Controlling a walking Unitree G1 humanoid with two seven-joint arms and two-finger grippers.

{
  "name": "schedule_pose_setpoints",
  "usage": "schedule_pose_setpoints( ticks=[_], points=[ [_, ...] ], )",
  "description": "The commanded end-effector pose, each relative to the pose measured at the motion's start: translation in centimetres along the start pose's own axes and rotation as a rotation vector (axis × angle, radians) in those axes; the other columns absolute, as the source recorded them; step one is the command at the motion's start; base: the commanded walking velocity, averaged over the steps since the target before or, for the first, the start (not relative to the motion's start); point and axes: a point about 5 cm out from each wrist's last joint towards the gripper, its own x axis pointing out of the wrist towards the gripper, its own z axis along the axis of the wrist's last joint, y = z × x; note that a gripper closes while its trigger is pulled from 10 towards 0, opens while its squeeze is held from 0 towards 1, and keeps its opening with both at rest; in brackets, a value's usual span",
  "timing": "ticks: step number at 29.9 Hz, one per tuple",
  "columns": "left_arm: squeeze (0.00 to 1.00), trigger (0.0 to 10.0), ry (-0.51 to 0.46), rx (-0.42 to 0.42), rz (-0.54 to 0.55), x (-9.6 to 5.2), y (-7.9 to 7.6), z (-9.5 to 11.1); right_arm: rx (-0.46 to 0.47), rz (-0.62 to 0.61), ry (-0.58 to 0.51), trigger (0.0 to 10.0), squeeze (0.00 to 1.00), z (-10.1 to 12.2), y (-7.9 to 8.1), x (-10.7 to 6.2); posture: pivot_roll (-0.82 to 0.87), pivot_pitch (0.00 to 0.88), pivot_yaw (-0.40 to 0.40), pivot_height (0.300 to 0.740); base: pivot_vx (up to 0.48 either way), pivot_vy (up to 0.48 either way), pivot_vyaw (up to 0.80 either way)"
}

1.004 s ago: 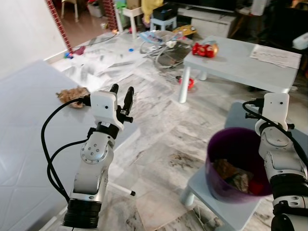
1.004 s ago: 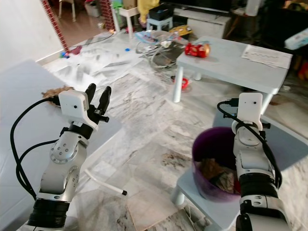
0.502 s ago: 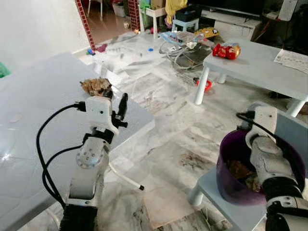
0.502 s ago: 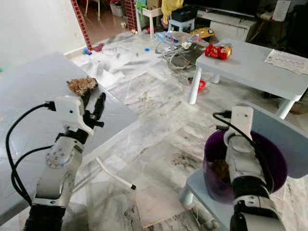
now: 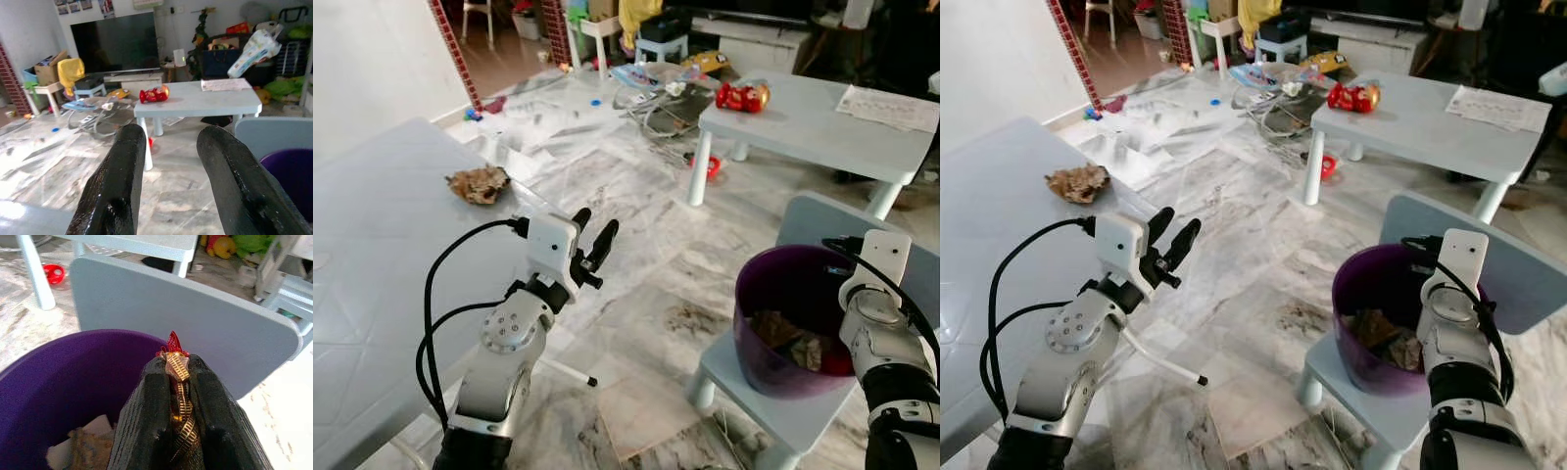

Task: Picking trash to rubbish bin

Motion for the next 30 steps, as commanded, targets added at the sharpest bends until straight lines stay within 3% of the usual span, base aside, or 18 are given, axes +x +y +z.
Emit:
schedule_pose_setpoints(
  ticks=[1, 23, 30],
  points=[
    [0.0, 10.0, -0.023, 0.011, 0.01, -0.07, 0.43, 0.59, -0.003, 0.0, -0.006, 10.0, 0.0, -0.07, 0.18, -0.08, -0.04, 0.098, 0.093, 0.74, 0.0, 0.0, -0.76],
    [0.0, 10.0, -0.006, -0.007, 0.049, 0.05, 0.73, 0.21, -0.026, 0.001, -0.046, 10.0, 0.0, 0.79, -0.01, -0.04, -0.05, 0.099, 0.079, 0.74, 0.0, 0.0, -0.77],
    [0.0, 10.0, -0.004, -0.055, 0.083, 0.04, 0.87, 0.09, -0.029, 0.0, -0.039, 10.0, 0.0, 0.74, -0.18, 0.01, -0.06, 0.103, 0.075, 0.74, 0.0, -0.103, -0.07]
  ],
)
